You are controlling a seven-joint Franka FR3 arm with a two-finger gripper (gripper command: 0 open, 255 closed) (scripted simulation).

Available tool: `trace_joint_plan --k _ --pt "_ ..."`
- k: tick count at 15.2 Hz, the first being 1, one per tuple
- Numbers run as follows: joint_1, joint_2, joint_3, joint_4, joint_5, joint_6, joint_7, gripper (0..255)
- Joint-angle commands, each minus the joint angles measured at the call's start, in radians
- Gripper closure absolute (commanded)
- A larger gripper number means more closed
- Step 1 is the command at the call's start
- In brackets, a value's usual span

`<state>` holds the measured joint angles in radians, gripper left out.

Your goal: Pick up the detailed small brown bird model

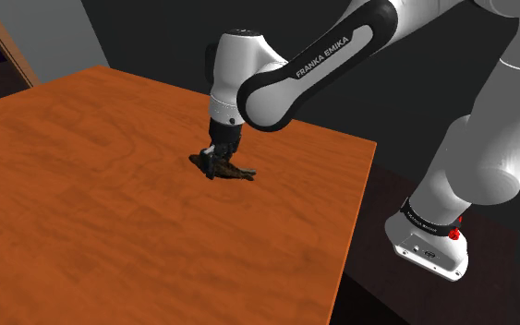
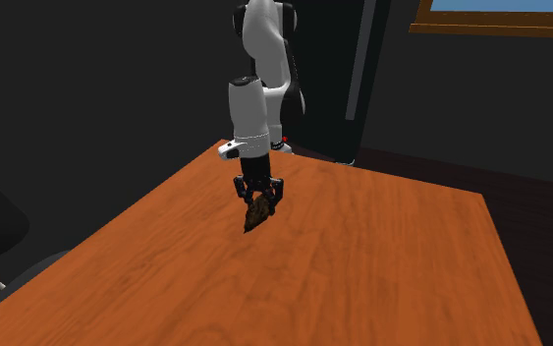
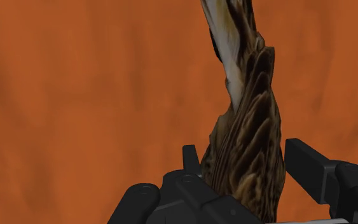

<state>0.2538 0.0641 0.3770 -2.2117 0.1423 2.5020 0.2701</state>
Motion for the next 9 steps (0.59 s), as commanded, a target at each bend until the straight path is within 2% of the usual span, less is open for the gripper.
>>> trace_joint_plan --k 1,5,9 --pt "0.000 0.001 0.000 0.000 0.000 0.000 0.000 255" --pt "0.000 0.000 0.000 -0.003 0.000 0.002 0.001 255" --pt "-0.002 -0.032 0.000 0.019 0.009 -0.051 -0.001 255"
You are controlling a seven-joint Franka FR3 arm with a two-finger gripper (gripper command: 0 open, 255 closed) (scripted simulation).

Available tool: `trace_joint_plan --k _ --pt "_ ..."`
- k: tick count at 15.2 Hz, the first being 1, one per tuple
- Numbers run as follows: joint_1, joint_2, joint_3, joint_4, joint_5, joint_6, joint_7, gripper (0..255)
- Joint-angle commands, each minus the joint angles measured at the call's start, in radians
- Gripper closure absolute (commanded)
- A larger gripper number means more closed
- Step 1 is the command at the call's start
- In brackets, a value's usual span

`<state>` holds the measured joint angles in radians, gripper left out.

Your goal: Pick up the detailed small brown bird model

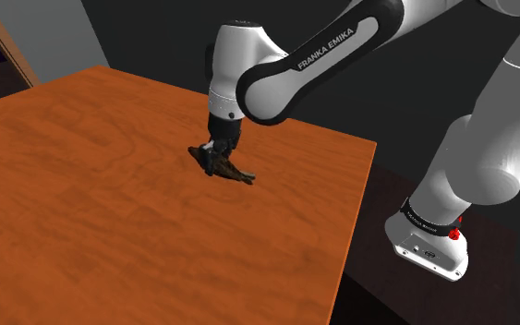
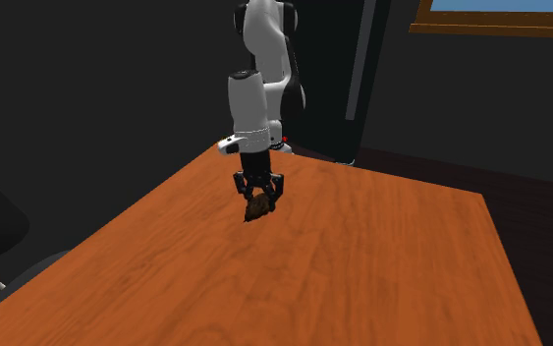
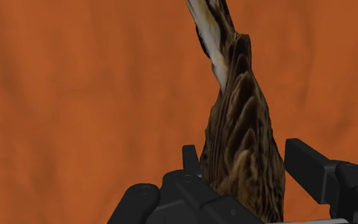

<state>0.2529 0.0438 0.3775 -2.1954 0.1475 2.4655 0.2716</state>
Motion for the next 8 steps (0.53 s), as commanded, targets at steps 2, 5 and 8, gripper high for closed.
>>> trace_joint_plan --k 2,5,8 --pt "-0.002 -0.026 -0.001 0.016 0.008 -0.041 -0.003 255" --pt "-0.004 -0.046 -0.002 0.036 0.013 -0.081 -0.003 255" --pt "-0.005 -0.064 -0.004 0.059 0.017 -0.121 -0.003 255"
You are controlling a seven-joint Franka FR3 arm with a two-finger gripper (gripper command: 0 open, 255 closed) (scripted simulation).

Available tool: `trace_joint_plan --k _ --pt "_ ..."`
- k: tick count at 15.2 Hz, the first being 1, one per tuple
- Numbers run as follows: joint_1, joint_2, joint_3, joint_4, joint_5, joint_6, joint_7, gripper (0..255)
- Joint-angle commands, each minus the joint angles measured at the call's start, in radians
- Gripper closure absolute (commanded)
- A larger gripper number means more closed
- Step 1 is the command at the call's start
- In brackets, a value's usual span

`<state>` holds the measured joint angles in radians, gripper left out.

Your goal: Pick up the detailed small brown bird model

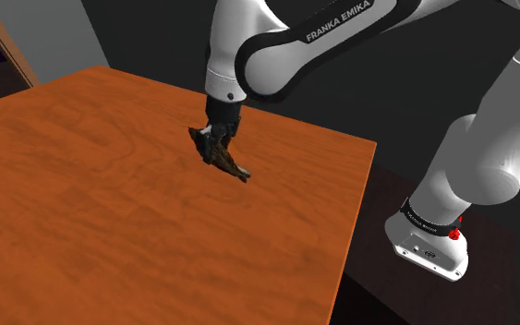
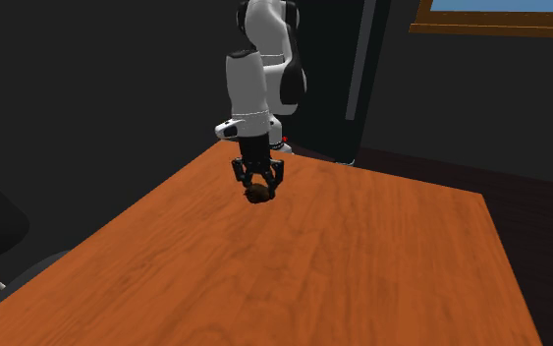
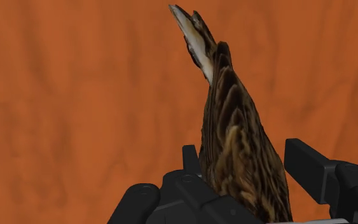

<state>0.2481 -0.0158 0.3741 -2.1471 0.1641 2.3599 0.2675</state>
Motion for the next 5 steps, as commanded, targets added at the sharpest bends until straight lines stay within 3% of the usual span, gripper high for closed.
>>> trace_joint_plan --k 1,5 --pt "-0.001 -0.010 -0.001 0.018 0.001 -0.028 0.002 255" --pt "-0.002 -0.022 -0.002 0.036 0.003 -0.057 0.003 255"
